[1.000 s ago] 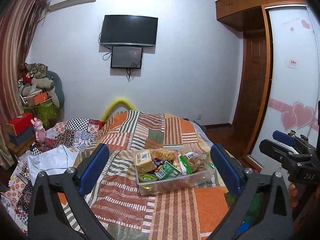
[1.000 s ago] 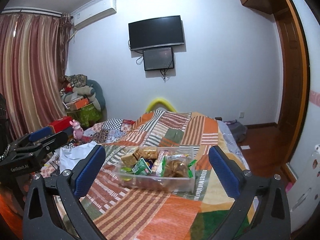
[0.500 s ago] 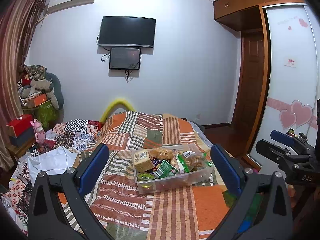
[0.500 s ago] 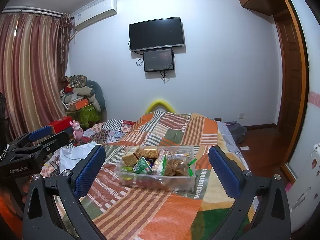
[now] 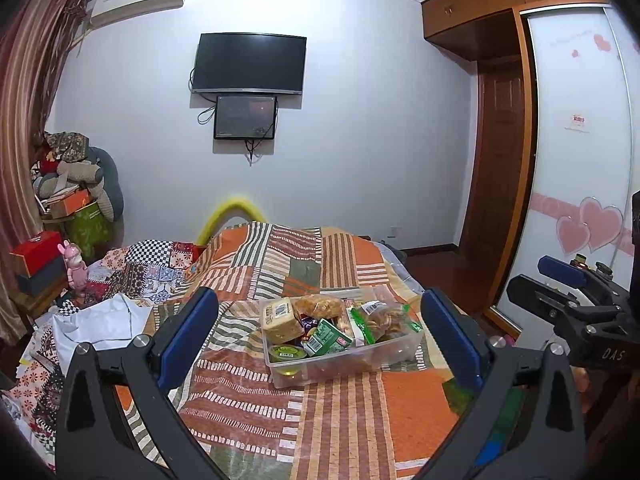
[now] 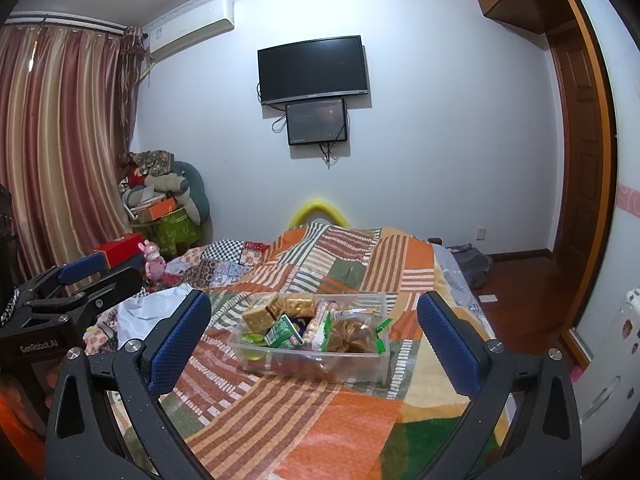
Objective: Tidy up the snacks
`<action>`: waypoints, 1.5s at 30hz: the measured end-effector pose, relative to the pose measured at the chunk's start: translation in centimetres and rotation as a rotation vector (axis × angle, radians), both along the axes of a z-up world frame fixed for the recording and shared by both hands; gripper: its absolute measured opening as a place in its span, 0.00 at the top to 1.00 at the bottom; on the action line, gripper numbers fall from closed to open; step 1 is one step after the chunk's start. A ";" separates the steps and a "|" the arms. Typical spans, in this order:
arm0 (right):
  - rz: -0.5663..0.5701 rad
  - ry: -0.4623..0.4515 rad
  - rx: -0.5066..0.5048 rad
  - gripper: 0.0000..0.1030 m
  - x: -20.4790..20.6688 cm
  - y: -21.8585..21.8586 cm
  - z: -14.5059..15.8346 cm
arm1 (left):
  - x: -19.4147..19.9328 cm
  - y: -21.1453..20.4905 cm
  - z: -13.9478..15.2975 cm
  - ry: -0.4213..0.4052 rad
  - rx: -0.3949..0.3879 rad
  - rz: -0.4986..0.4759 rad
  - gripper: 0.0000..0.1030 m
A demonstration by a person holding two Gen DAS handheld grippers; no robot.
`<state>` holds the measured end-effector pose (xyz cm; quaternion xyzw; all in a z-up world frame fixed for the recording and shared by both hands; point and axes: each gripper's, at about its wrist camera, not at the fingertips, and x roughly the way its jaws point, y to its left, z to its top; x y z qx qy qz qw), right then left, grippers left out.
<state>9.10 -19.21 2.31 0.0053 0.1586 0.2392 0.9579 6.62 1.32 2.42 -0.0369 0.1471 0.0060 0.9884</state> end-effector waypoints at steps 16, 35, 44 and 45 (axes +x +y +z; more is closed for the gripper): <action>-0.007 -0.003 0.000 0.00 0.0 0.0 0.1 | 0.1 -0.3 0.0 0.001 -0.003 -0.008 0.00; -0.005 -0.015 -0.001 0.00 -0.1 0.2 0.2 | 0.1 -0.2 -0.1 0.000 -0.024 -0.029 0.00; -0.006 -0.013 -0.002 0.00 0.2 0.2 0.1 | 0.2 -0.2 -0.4 0.002 -0.020 -0.046 0.00; -0.005 -0.013 -0.002 0.00 0.3 0.2 0.0 | 0.2 -0.2 -0.4 0.003 -0.020 -0.051 0.00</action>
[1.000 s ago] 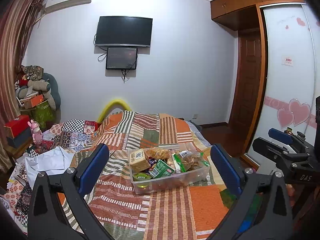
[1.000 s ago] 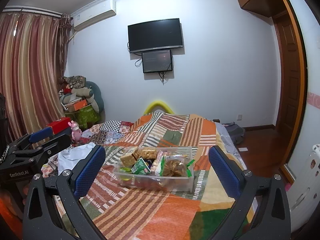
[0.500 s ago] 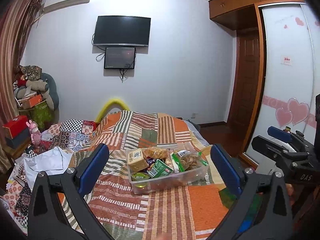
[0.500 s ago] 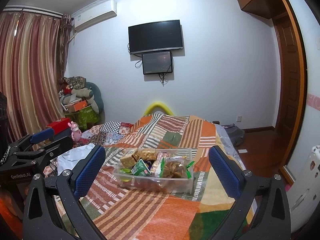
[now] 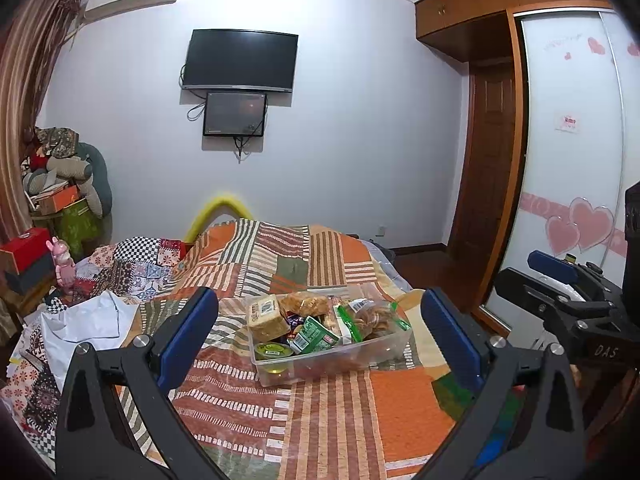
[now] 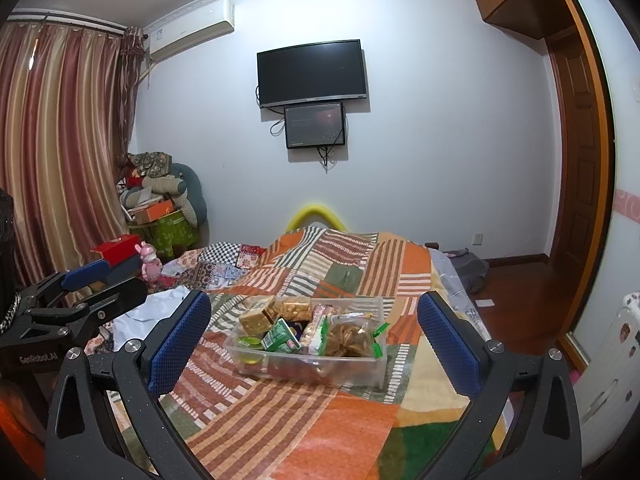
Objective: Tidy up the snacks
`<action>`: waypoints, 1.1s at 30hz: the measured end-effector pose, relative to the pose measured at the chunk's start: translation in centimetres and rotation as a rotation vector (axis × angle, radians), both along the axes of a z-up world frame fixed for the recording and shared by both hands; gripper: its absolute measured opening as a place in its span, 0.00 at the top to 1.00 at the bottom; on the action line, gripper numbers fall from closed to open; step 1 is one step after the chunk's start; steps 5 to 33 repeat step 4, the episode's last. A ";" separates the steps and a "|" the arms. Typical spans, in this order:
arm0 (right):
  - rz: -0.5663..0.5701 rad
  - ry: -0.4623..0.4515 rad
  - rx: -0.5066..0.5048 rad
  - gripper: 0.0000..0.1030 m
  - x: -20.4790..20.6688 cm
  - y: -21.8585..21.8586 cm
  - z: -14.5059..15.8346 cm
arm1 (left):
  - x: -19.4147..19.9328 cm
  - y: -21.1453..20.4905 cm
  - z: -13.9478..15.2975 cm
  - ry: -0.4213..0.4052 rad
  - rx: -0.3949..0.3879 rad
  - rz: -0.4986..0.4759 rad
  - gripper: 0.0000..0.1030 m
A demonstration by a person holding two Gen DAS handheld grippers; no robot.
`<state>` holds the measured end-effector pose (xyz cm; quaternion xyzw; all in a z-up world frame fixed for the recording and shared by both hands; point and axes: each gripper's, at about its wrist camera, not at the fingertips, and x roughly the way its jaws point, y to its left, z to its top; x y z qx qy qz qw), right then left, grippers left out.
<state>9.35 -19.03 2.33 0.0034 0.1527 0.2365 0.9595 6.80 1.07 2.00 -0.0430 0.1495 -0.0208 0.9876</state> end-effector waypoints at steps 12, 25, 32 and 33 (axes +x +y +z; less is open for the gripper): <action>0.000 0.003 0.000 0.00 0.1 0.0 0.0 | 0.1 0.0 -0.1 0.008 -0.004 -0.008 0.00; 0.000 0.003 0.000 0.00 0.1 0.0 0.0 | 0.1 0.0 -0.1 0.008 -0.004 -0.008 0.00; 0.000 0.003 0.000 0.00 0.1 0.0 0.0 | 0.1 0.0 -0.1 0.008 -0.004 -0.008 0.00; 0.000 0.003 0.000 0.00 0.1 0.0 0.0 | 0.1 0.0 -0.1 0.008 -0.004 -0.008 0.00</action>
